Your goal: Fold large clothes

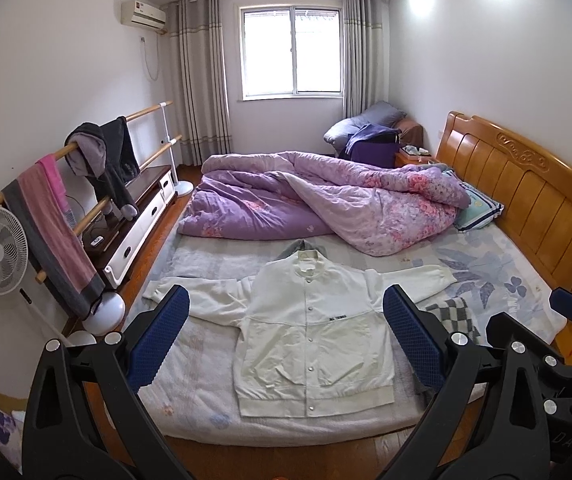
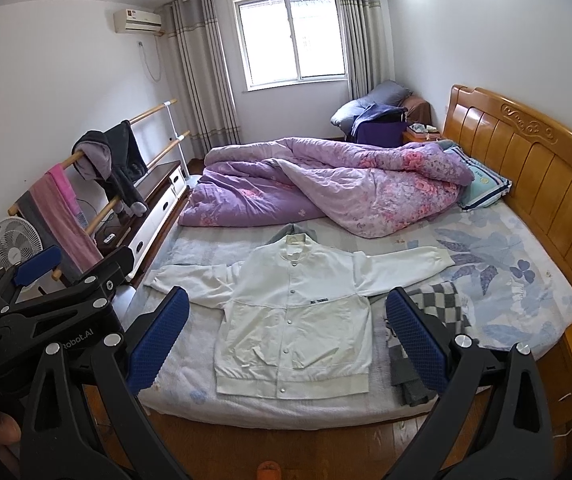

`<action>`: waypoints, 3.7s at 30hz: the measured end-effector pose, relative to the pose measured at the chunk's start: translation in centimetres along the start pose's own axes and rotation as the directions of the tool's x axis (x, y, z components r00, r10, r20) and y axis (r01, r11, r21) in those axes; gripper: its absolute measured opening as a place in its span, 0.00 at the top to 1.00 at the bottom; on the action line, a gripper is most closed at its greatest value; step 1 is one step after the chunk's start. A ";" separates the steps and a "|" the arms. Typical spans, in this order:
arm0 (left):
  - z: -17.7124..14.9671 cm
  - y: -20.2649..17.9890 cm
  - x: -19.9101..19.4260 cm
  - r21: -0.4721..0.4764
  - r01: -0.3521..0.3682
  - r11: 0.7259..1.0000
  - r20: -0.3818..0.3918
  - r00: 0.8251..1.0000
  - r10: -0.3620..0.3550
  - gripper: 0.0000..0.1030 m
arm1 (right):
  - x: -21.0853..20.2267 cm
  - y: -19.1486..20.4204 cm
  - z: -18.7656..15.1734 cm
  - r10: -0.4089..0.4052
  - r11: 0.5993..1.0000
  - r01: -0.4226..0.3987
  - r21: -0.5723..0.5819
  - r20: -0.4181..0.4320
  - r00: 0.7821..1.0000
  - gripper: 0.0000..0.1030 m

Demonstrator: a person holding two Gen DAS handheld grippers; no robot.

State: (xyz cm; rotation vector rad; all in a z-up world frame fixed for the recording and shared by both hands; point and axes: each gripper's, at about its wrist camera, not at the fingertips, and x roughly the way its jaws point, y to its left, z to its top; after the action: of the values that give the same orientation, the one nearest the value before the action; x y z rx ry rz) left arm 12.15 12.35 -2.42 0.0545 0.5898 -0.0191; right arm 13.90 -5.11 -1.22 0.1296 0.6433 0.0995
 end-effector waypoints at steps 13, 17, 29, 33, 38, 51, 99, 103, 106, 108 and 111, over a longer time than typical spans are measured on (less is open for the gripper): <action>1.9 8.5 10.5 -0.089 0.027 0.996 -0.114 0.993 -0.037 0.05 | 9.9 6.0 3.1 0.018 1.000 -0.019 -0.014 -0.074 0.997 0.07; 1.5 10.0 14.1 -0.128 0.009 0.992 -0.165 0.986 -0.030 0.05 | 14.6 6.2 3.1 0.056 0.998 -0.056 0.007 -0.136 0.989 0.07; 0.1 14.5 28.8 -0.407 -0.108 0.907 -0.359 0.932 -0.050 0.05 | 30.8 4.6 6.4 0.200 0.976 -0.217 -0.025 -0.295 0.934 0.08; -1.0 17.6 32.5 -0.514 -0.193 0.836 -0.406 0.913 -0.039 0.05 | 35.0 3.7 7.9 0.263 0.958 -0.286 -0.029 -0.312 0.913 0.08; -3.2 22.8 36.3 -0.577 -0.325 0.750 -0.448 0.893 0.042 0.05 | 40.4 2.7 8.5 0.335 0.940 -0.339 0.045 -0.327 0.884 0.08; -11.9 44.9 52.1 -0.758 -0.383 0.528 -0.461 0.887 -0.019 0.05 | 57.0 7.0 3.6 0.330 0.943 -0.270 0.192 -0.465 0.821 0.76; -17.1 58.4 63.8 -0.828 -0.165 0.536 -0.145 0.986 0.079 0.92 | 86.8 16.0 -16.4 0.212 0.977 -0.109 0.184 -0.772 0.600 1.00; -11.7 52.9 60.5 -0.773 -0.070 0.630 -0.036 0.997 0.067 0.92 | 85.1 14.0 -14.8 0.312 0.949 -0.154 0.275 -0.746 0.588 0.99; -8.1 47.5 59.1 -0.717 0.000 0.697 0.030 0.999 0.031 0.92 | 82.3 11.1 -12.3 0.343 0.938 -0.192 0.288 -0.693 0.634 0.99; -5.5 42.1 58.9 -0.660 0.033 0.750 0.050 0.999 0.001 0.92 | 80.4 8.5 -10.4 0.356 0.932 -0.206 0.297 -0.659 0.662 0.99; -3.3 34.1 60.3 -0.627 0.106 0.772 0.057 0.994 -0.090 0.92 | 76.9 4.0 -7.6 0.346 0.936 -0.216 0.279 -0.608 0.714 0.99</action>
State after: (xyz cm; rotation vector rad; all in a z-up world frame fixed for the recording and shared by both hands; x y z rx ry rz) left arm 61.59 46.43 -37.13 -0.6371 0.5493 0.0789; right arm 70.32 9.70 -52.07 0.3909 1.3394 0.3974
